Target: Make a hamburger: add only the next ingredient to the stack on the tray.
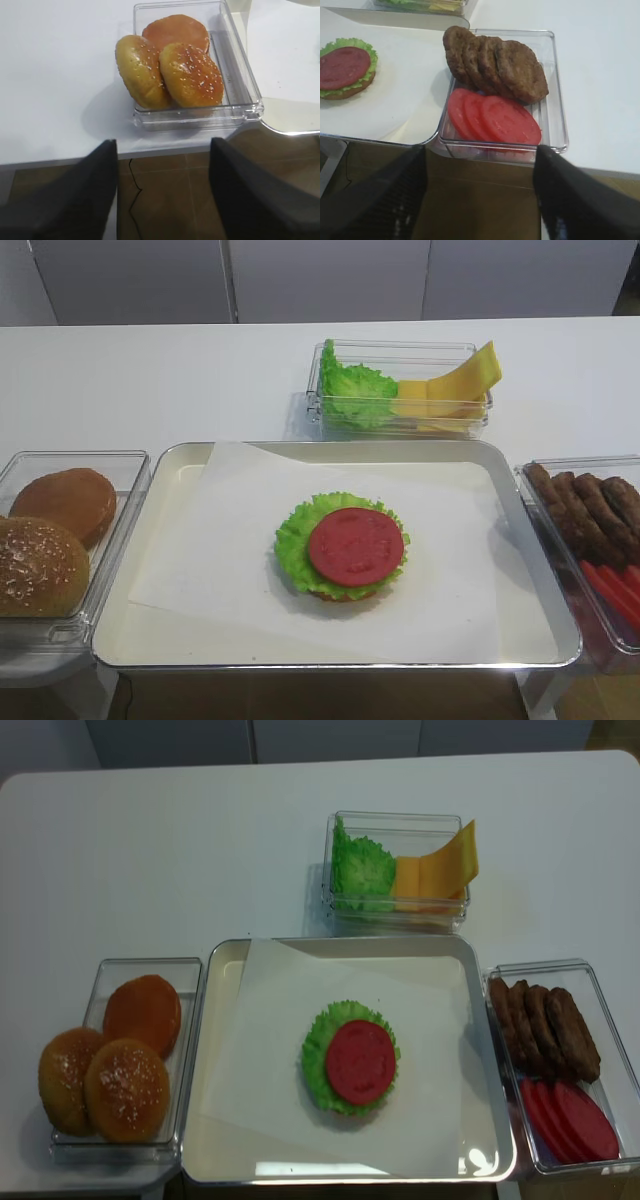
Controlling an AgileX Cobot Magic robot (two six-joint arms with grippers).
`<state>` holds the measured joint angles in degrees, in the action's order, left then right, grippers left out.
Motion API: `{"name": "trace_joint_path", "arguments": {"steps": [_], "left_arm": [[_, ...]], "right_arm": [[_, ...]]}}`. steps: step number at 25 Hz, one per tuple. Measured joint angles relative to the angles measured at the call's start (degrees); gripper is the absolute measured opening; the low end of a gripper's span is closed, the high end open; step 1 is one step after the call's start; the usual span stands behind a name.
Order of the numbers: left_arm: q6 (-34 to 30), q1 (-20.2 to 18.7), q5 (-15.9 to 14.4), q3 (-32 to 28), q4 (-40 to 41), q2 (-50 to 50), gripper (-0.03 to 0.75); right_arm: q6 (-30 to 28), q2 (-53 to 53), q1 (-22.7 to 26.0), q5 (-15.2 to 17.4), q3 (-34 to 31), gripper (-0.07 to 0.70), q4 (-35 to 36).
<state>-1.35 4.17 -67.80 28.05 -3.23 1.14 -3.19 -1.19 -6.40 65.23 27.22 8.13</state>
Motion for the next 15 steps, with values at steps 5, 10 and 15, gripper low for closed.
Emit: {"name": "trace_joint_path", "arguments": {"steps": [5,10,15], "left_arm": [[0.00,0.00,0.00,0.00,0.00,0.00,0.428],[0.00,0.00,0.00,0.00,0.00,0.00,0.428],[0.00,0.00,0.00,0.00,0.00,0.00,0.428]], "right_arm": [[0.00,0.00,0.00,0.00,0.00,0.514,0.00],[0.00,0.00,0.00,0.00,0.00,0.514,0.10],[0.00,0.00,0.00,0.00,0.00,0.514,0.10]]}}
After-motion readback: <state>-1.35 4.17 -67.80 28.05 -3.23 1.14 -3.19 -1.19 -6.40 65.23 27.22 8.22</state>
